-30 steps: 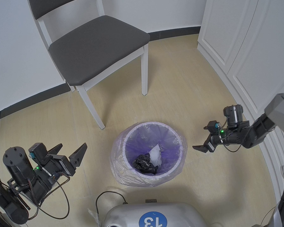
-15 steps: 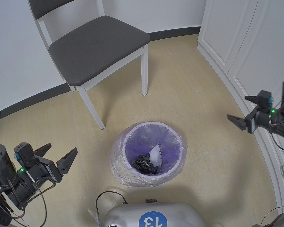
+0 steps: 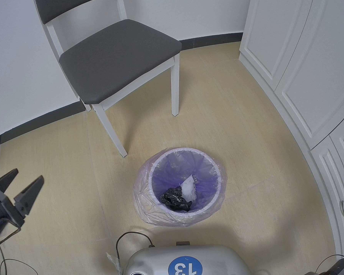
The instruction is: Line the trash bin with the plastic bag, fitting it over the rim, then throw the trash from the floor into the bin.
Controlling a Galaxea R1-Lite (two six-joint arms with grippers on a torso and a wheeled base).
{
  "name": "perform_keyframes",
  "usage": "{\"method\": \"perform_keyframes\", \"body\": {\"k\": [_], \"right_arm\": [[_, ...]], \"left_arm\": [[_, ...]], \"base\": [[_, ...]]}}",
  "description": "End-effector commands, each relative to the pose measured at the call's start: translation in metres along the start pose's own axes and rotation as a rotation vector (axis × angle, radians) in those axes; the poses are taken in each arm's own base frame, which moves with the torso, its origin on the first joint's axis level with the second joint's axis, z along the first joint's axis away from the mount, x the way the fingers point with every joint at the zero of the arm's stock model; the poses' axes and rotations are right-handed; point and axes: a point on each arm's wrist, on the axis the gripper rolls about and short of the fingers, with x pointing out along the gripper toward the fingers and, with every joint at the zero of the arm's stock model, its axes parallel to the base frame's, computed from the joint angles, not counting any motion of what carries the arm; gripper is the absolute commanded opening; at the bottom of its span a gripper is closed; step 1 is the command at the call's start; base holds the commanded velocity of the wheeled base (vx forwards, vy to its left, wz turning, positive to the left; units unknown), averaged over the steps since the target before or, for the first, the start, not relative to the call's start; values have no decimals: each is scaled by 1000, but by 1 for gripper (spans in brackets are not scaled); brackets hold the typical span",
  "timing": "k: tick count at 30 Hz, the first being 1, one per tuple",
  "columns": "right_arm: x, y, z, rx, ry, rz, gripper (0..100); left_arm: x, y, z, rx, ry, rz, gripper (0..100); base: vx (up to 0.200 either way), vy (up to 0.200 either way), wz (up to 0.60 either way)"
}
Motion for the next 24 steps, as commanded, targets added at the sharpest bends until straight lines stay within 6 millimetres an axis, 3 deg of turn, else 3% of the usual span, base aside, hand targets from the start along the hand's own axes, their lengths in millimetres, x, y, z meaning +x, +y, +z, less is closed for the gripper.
{"method": "perform_keyframes", "body": {"k": [1, 7, 16, 22, 24], "right_arm": [[-110, 13, -36, 70, -184, -54, 100], [-130, 15, -59, 86, -120, 13, 100], [-119, 15, -88, 145, -16, 13, 100], [-115, 15, -103, 140, 22, 8, 100], [-112, 16, -112, 114, 45, 6, 100]], "left_arm": [[-67, 5, -7, 4, -210, 64, 100], [-71, 6, -26, 16, -203, 54, 100], [-88, 6, -57, 66, -169, 108, 100], [-89, 5, -73, 72, -137, 160, 100], [-88, 6, -89, 96, -135, 168, 100]], "base": [[0, 0, 0], [0, 0, 0], [0, 0, 0], [0, 0, 0], [0, 0, 0]]}}
